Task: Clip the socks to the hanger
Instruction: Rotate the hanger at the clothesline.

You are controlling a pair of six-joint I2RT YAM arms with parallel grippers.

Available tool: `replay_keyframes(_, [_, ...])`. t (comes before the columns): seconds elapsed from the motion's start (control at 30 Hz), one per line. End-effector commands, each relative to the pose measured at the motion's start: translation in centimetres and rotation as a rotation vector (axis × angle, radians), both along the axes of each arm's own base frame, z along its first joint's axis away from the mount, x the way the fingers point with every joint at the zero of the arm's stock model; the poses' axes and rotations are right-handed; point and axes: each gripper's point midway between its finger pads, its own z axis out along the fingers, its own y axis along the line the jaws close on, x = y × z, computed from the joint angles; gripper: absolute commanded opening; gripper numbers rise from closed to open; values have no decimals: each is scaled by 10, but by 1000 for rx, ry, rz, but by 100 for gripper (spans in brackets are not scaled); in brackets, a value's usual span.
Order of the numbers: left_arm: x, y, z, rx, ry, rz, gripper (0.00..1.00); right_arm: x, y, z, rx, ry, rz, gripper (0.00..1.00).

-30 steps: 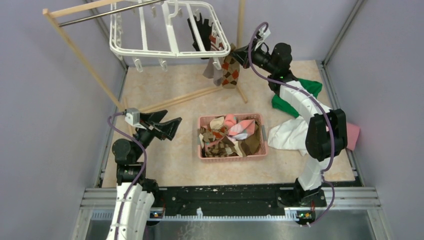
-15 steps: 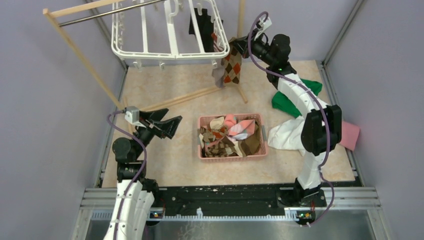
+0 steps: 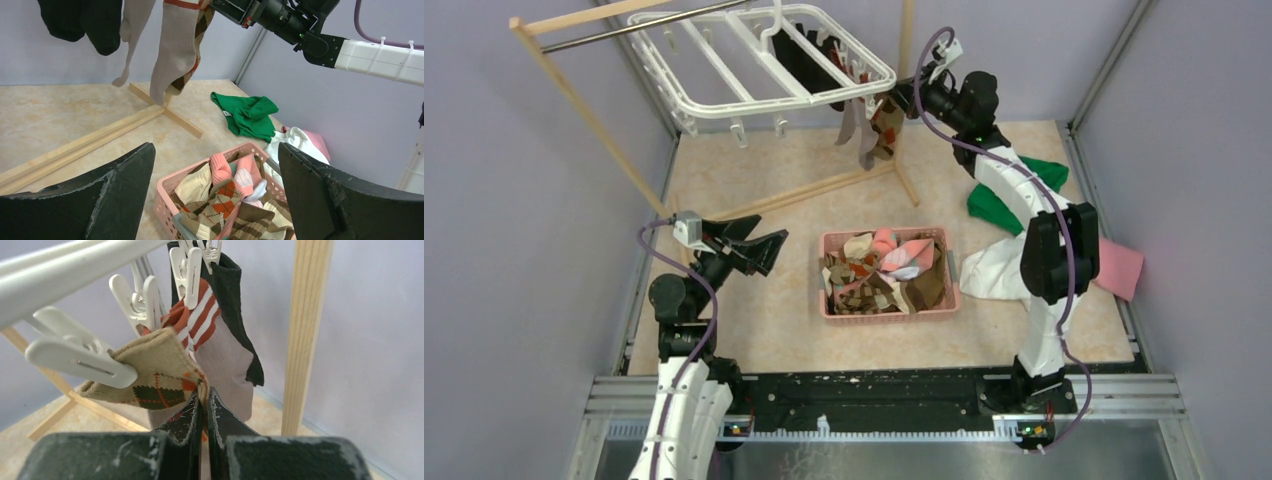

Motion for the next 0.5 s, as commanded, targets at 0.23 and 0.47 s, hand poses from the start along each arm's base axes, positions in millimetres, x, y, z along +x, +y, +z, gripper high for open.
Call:
replay_keyframes(0.23, [-2,-3,14,-9,-55,-18,98,-35,-7,50,40,-125,55,1])
replay_keyframes(0.47, [-5,-2,14,-10,-54,-12,98,-42,-8,55,52,-136,71,14])
